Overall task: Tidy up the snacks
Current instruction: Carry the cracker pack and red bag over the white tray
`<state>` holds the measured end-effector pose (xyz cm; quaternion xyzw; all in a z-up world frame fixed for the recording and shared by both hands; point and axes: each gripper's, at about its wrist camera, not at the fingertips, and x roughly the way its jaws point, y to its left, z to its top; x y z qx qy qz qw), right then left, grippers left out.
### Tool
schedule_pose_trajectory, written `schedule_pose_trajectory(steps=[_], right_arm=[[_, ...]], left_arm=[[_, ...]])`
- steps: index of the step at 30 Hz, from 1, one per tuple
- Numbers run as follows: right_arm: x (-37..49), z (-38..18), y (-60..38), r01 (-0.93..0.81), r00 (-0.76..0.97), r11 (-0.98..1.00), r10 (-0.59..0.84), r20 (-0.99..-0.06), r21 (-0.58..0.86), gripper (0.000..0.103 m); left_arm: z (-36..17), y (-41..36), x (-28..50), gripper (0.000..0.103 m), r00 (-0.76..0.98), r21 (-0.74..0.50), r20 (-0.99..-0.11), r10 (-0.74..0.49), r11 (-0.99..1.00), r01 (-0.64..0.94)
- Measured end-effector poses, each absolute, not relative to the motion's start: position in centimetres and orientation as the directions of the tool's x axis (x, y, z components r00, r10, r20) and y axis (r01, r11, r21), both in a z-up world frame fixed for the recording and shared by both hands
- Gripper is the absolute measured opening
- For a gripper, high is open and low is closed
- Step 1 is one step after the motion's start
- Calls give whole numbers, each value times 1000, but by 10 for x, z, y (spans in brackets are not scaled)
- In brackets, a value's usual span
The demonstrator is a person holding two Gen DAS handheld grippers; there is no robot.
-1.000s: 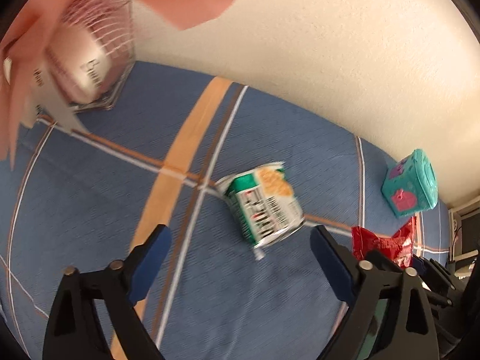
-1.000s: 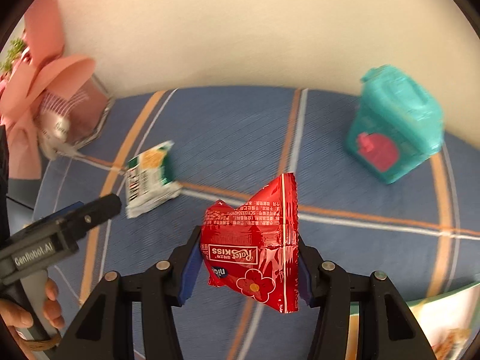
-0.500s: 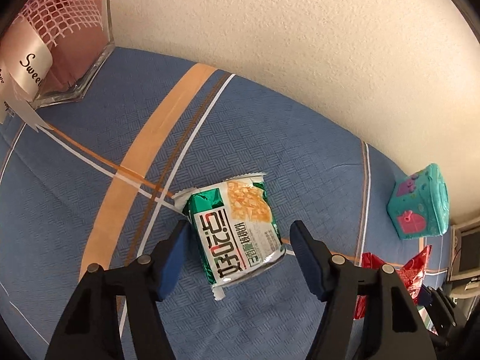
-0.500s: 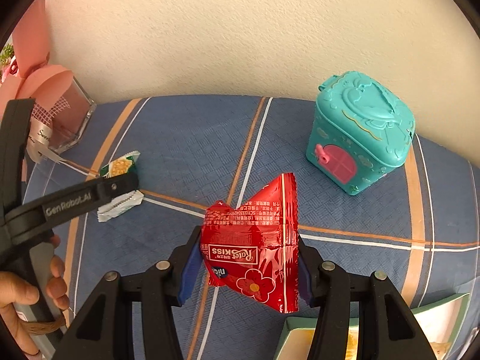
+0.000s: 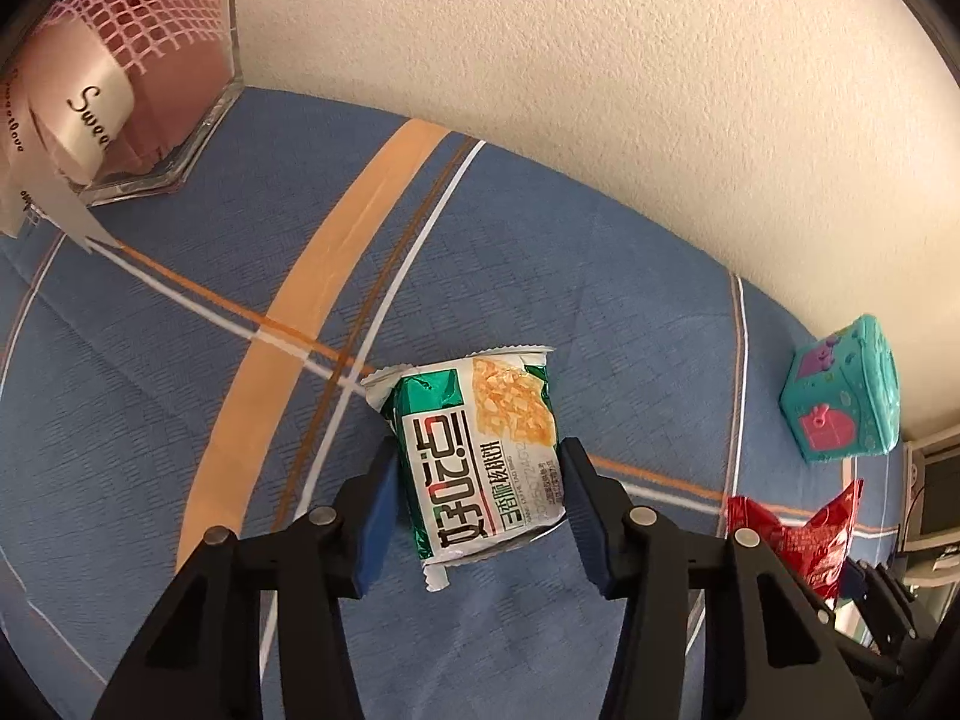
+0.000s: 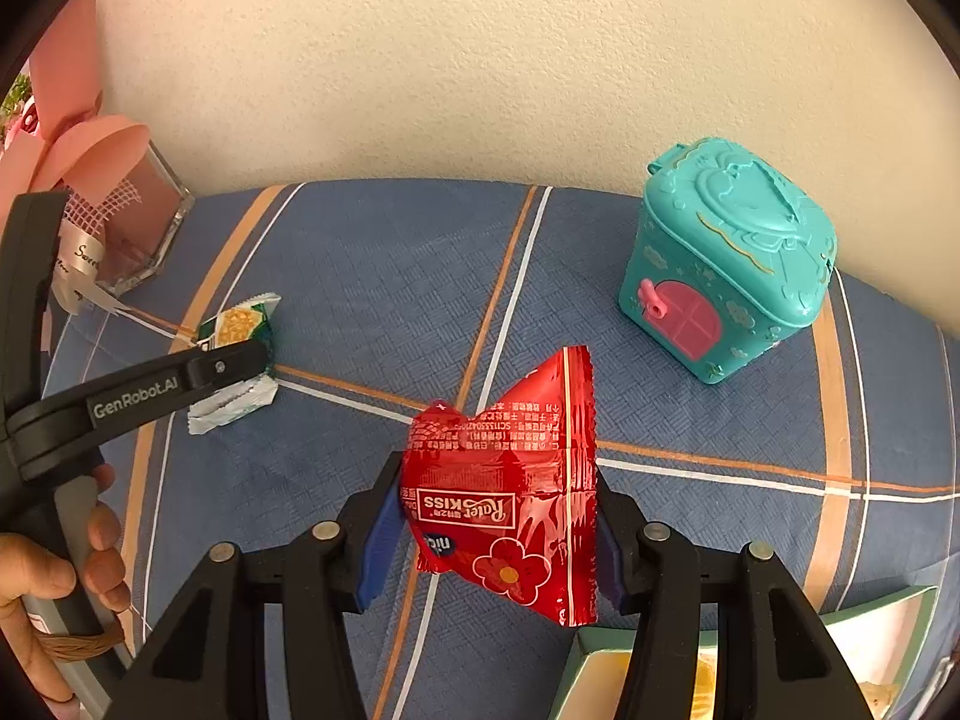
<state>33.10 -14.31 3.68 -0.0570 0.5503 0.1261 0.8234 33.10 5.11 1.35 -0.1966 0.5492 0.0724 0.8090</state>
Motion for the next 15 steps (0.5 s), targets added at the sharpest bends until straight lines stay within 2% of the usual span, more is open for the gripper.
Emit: schedule_pose_trajectory(steps=[15], right_arm=[[298, 53, -142, -271, 329, 961, 154, -932, 63, 56]], left_arm=[[42, 43, 276, 52, 365, -210, -928, -77, 916, -341]])
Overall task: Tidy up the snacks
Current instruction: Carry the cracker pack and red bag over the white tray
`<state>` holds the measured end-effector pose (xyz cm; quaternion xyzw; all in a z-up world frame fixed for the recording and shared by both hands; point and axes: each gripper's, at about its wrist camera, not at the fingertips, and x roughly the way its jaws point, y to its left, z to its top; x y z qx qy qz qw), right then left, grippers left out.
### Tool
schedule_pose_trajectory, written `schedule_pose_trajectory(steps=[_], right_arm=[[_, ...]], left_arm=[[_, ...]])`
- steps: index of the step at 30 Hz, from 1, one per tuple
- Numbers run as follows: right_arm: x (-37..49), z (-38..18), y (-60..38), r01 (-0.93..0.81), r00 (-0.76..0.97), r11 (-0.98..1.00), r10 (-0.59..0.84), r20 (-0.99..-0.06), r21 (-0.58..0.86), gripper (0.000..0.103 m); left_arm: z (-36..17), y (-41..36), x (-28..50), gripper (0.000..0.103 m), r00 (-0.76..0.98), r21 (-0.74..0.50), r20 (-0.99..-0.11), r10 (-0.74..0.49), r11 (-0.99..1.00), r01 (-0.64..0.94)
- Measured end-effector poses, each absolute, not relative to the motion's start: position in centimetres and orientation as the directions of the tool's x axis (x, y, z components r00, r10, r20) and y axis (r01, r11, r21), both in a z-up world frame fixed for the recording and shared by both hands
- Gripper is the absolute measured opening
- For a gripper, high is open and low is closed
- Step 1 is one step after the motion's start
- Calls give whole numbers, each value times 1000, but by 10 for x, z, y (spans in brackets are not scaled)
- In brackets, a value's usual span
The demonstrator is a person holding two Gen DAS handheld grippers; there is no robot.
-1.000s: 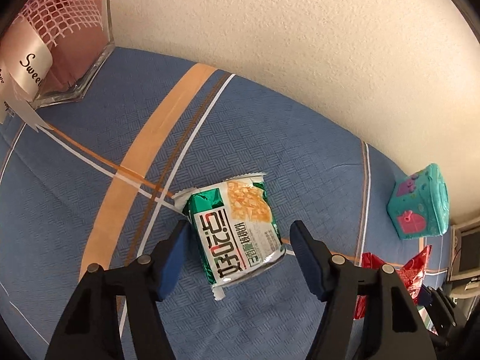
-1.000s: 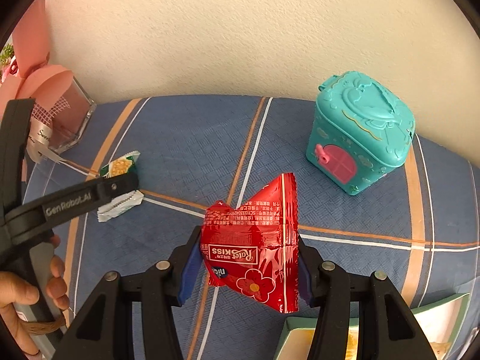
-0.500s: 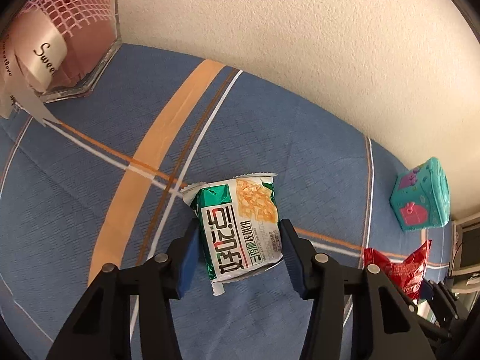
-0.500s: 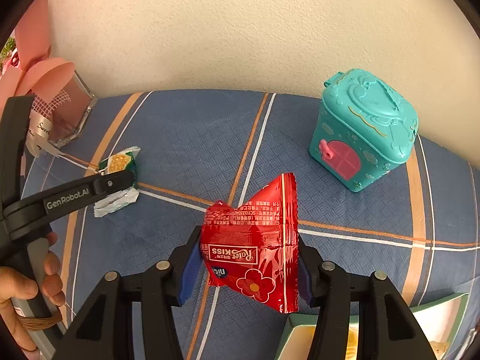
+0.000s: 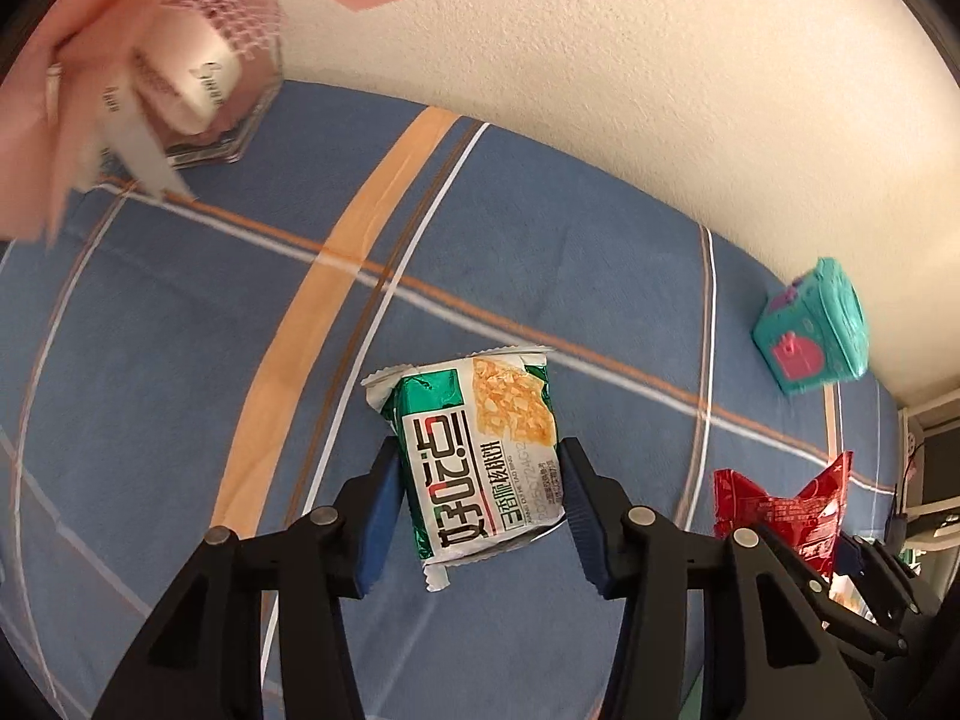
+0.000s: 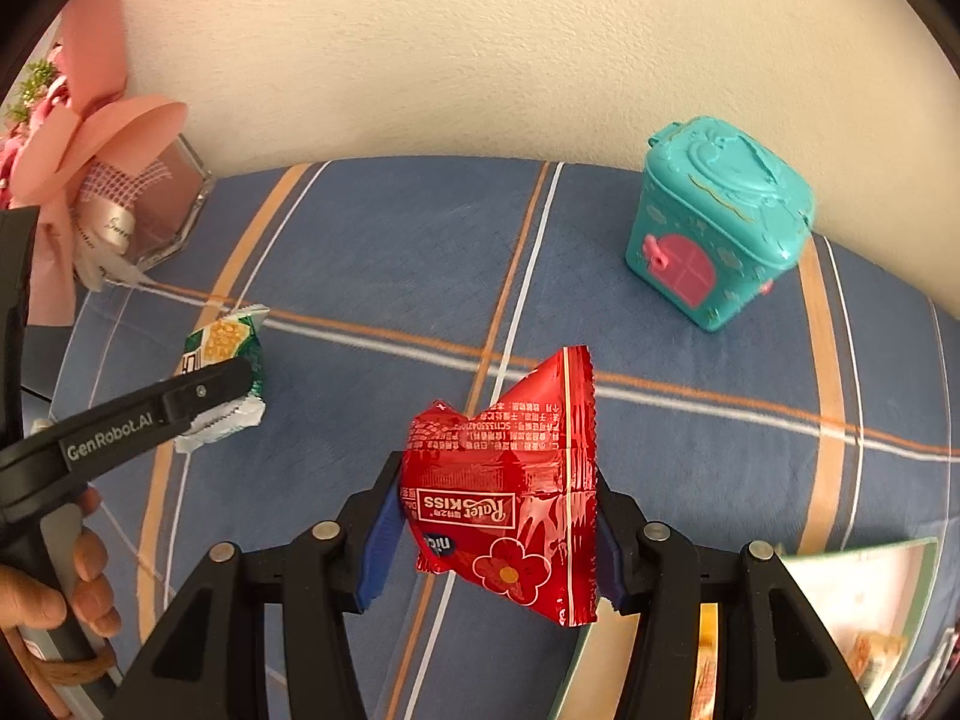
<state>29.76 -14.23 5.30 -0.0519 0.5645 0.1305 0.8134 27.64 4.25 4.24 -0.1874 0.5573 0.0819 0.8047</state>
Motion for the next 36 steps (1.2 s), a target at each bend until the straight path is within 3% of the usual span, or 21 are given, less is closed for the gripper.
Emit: schedule_pose_trajectory(steps=[22, 36], right_arm=[[169, 104, -187, -214, 332, 969, 191, -924, 123, 57], [107, 89, -220, -150, 366, 983, 153, -918, 104, 57]], left_arm=[[113, -19, 124, 52, 518, -277, -854, -52, 888, -368], [114, -57, 74, 52, 568, -309, -822, -49, 876, -370]])
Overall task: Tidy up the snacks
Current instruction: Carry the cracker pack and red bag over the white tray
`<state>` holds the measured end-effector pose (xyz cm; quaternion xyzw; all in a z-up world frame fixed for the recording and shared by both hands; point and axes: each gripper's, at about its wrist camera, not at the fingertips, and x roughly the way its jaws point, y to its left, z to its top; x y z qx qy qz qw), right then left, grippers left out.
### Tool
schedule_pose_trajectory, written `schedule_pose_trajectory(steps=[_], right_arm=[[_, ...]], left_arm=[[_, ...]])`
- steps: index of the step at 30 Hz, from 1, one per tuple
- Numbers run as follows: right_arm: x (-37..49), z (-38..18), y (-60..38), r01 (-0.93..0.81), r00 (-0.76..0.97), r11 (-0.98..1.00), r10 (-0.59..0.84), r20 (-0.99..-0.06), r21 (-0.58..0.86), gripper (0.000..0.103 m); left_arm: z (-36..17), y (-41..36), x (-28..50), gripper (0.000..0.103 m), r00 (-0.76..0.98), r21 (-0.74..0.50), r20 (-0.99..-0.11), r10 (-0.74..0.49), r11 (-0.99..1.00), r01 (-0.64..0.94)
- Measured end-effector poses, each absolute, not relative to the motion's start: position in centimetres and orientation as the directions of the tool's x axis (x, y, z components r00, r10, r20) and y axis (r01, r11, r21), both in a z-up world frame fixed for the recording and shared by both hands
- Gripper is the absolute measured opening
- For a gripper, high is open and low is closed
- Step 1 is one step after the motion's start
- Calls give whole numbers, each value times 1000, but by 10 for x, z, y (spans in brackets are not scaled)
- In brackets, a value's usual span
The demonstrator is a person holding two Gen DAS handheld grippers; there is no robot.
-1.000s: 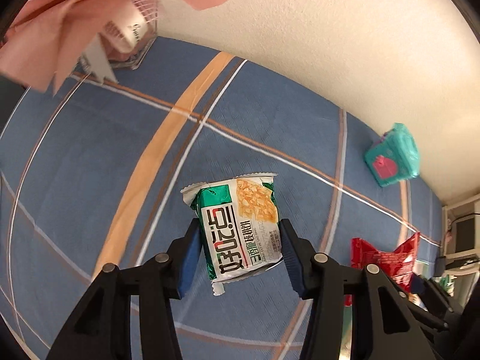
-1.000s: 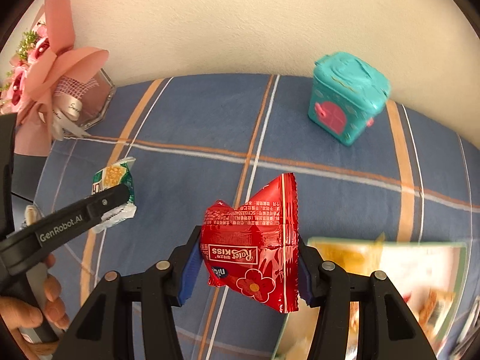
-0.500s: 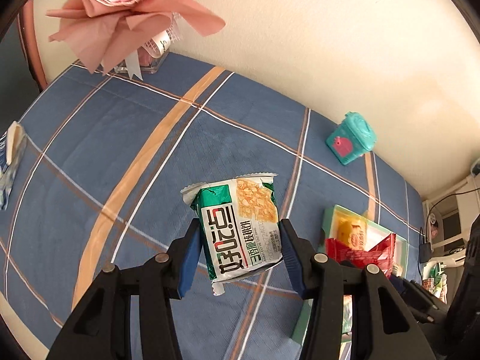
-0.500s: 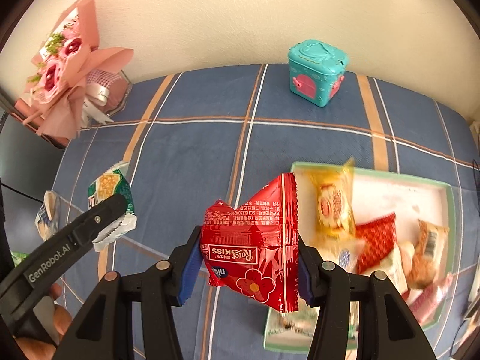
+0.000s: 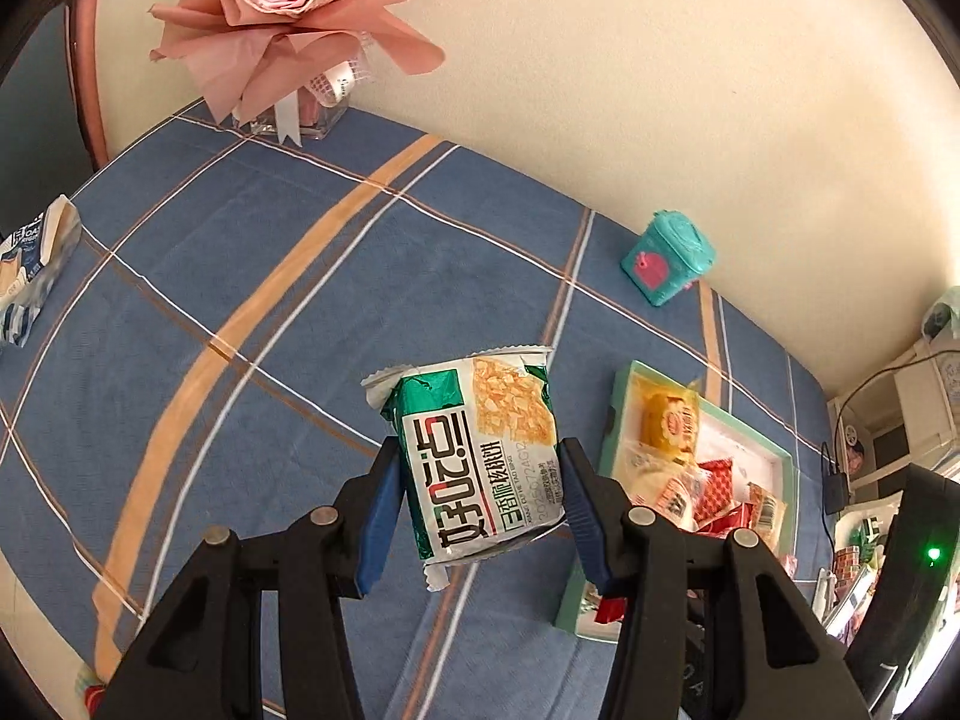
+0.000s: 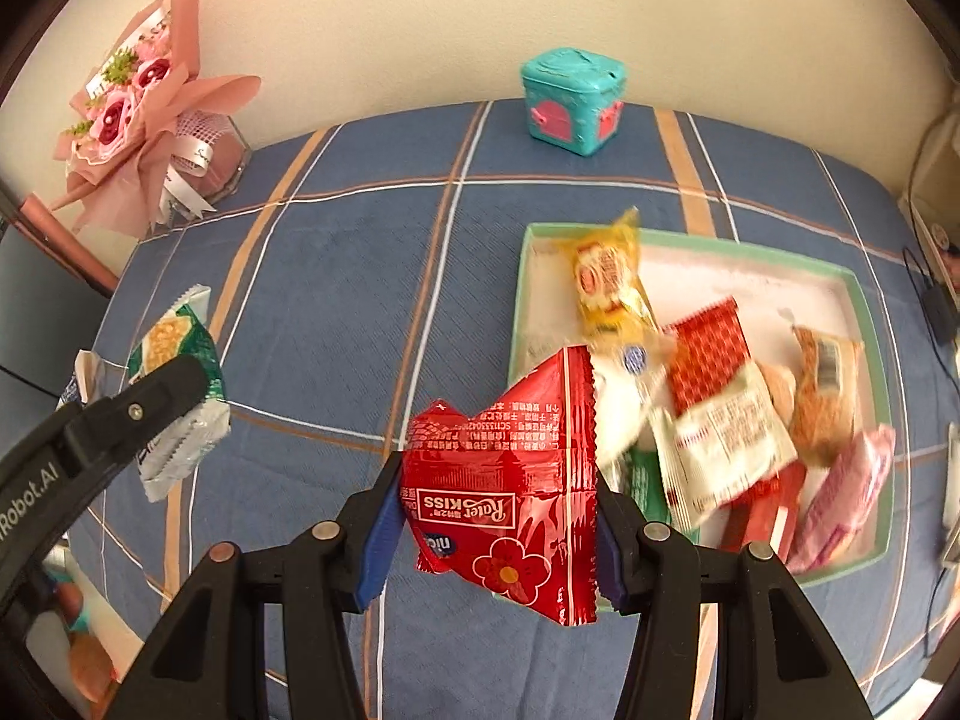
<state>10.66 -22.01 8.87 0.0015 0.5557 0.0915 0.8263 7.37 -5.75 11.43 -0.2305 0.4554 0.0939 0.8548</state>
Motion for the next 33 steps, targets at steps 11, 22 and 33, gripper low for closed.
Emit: schedule_pose_trajectory(steps=[11, 22, 33], right_arm=[[98, 95, -254, -78, 420, 987, 161, -893, 141, 57], [102, 107, -334, 88, 468, 983, 101, -878, 160, 57], [107, 116, -399, 189, 512, 968, 47, -858, 166, 57]], left_arm=[[109, -98, 81, 52, 571, -319, -815, -99, 900, -299], [114, -154, 85, 52, 567, -289, -807, -167, 948, -132], [112, -211, 98, 52, 553, -250, -801, -228, 968, 38]])
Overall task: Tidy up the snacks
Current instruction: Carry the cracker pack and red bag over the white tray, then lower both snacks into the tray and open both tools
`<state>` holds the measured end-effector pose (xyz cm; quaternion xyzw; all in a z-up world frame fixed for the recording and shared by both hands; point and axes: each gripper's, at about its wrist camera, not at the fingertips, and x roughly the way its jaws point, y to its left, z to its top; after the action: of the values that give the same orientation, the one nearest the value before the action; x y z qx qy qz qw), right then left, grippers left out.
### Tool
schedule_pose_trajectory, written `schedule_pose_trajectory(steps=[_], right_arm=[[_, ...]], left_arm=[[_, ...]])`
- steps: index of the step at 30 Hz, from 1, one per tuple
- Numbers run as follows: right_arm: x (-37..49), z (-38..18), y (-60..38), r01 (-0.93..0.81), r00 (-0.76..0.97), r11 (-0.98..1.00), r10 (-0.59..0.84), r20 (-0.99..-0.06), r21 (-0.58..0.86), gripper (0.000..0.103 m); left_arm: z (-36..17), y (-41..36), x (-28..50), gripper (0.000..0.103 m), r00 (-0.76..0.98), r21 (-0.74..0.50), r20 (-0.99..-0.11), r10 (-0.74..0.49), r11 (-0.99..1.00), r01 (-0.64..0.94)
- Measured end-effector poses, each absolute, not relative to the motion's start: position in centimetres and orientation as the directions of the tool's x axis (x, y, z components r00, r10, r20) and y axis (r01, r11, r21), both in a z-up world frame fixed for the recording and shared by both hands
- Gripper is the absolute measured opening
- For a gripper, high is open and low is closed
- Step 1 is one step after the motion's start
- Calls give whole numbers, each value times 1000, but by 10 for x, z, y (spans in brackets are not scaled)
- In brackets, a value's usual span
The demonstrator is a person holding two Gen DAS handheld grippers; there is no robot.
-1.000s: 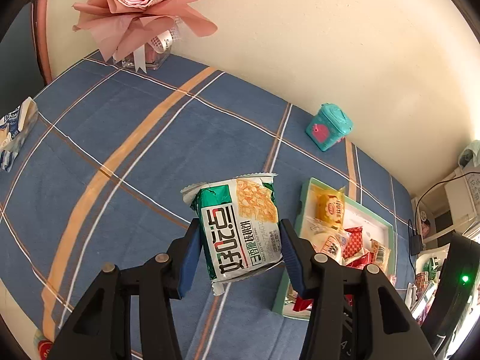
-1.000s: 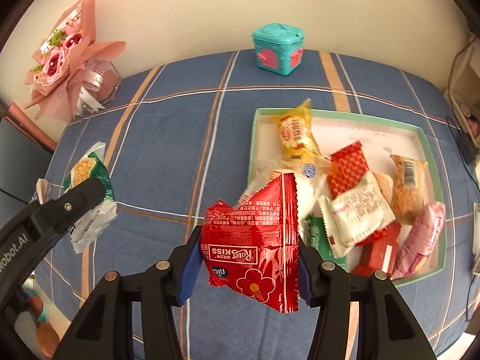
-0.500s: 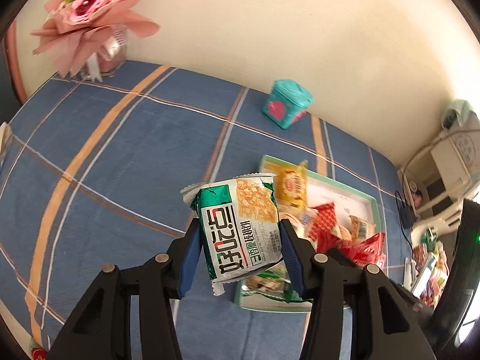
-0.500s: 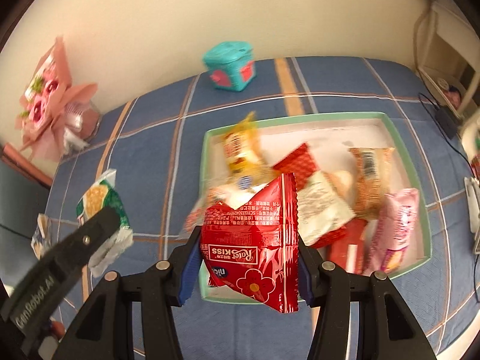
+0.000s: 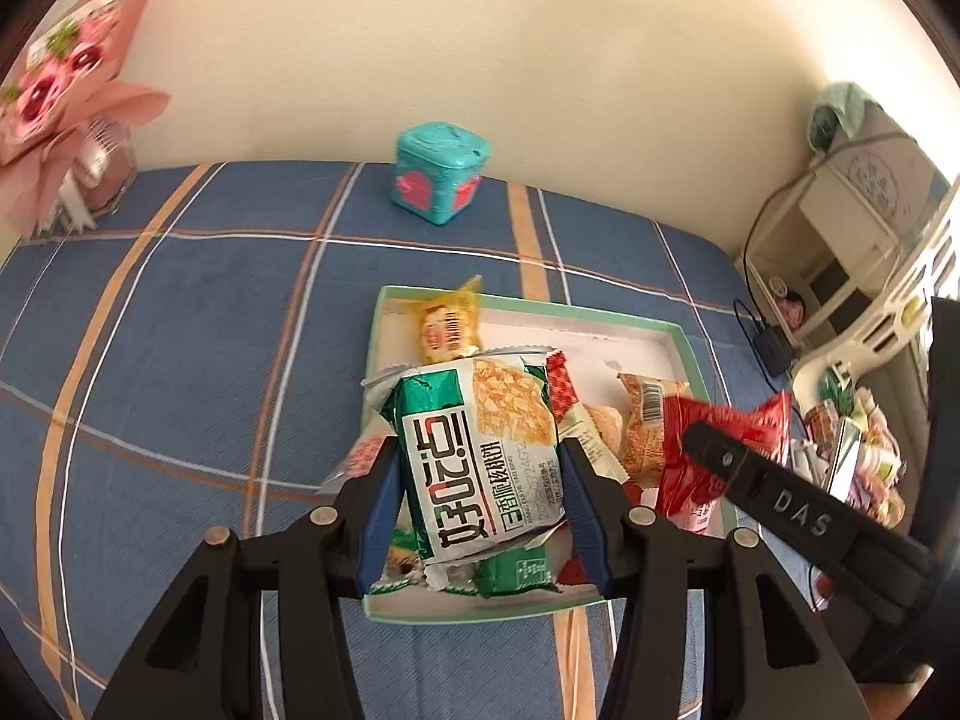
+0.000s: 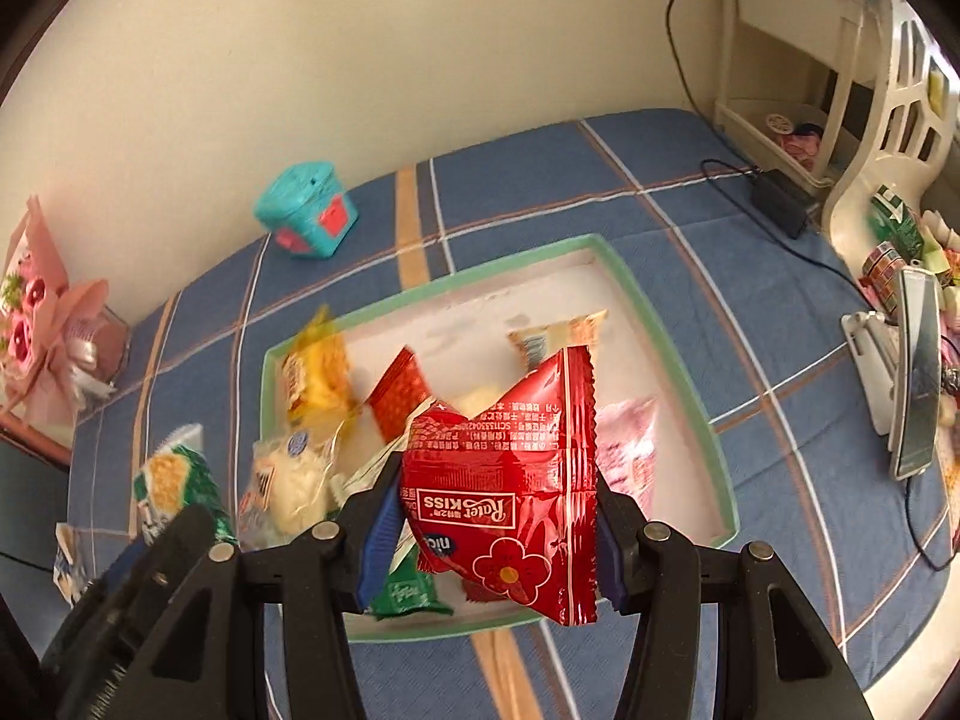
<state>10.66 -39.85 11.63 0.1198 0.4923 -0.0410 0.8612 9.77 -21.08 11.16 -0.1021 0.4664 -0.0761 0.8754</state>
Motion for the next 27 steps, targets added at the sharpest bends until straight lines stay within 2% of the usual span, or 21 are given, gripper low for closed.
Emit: schedule_pose_trajectory(steps=[6, 13, 27], right_arm=[[118, 119, -401, 155, 540, 970, 77, -838, 189, 57], [128, 120, -395, 120, 561, 984, 43, -827, 133, 57], [135, 109, -400, 138, 529, 983, 27, -848, 118, 57]], left_arm=[[108, -229, 109, 52, 566, -206, -795, -219, 975, 87], [104, -243, 119, 53, 569, -174, -794, -216, 976, 129], [92, -262, 122, 53, 549, -122, -811, -201, 977, 177]])
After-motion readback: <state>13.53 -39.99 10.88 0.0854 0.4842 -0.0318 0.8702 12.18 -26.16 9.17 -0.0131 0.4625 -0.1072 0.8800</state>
